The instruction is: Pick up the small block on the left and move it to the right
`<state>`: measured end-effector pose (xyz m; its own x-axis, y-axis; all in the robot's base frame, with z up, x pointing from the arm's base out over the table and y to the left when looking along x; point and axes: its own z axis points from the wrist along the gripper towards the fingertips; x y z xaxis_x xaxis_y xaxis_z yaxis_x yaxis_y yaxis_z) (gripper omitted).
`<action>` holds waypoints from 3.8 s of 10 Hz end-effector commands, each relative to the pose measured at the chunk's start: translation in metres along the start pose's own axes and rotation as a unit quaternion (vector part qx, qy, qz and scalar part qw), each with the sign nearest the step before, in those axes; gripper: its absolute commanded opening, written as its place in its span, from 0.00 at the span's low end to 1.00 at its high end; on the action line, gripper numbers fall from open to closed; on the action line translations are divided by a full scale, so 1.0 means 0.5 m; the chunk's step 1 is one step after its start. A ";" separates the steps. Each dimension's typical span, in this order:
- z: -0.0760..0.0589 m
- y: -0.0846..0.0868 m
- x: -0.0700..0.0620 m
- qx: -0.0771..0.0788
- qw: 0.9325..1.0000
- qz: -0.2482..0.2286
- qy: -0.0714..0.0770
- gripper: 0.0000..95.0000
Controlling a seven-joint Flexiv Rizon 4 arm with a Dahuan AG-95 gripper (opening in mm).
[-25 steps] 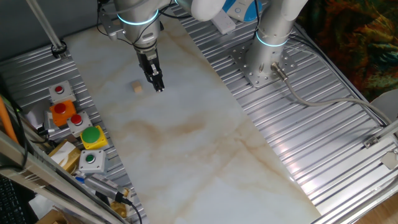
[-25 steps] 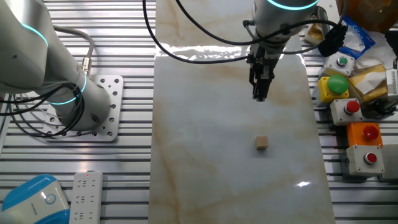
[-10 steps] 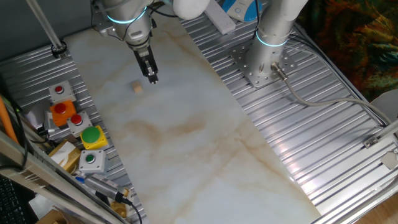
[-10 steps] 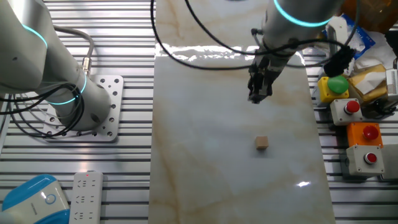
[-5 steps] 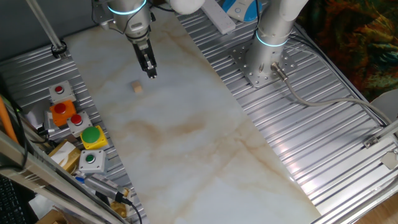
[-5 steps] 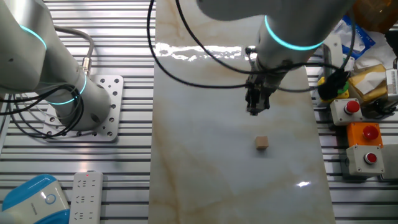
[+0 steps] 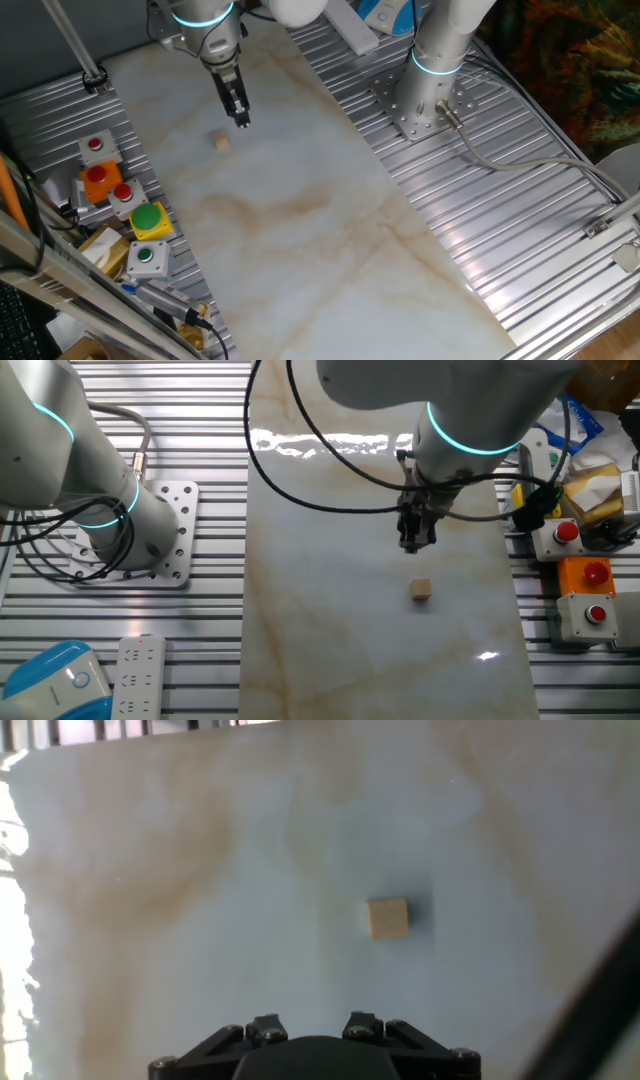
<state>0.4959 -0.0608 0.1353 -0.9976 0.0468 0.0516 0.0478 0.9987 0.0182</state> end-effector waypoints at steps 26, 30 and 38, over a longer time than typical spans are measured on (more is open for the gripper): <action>0.060 -0.081 -0.050 -0.003 0.999 -0.034 -0.010 0.40; 0.060 -0.081 -0.050 -0.008 0.999 -0.046 -0.005 0.40; 0.060 -0.081 -0.050 -0.061 0.997 -0.020 0.034 0.80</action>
<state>0.5181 -0.1014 0.1030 -0.9921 0.0084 0.1251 0.0263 0.9895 0.1420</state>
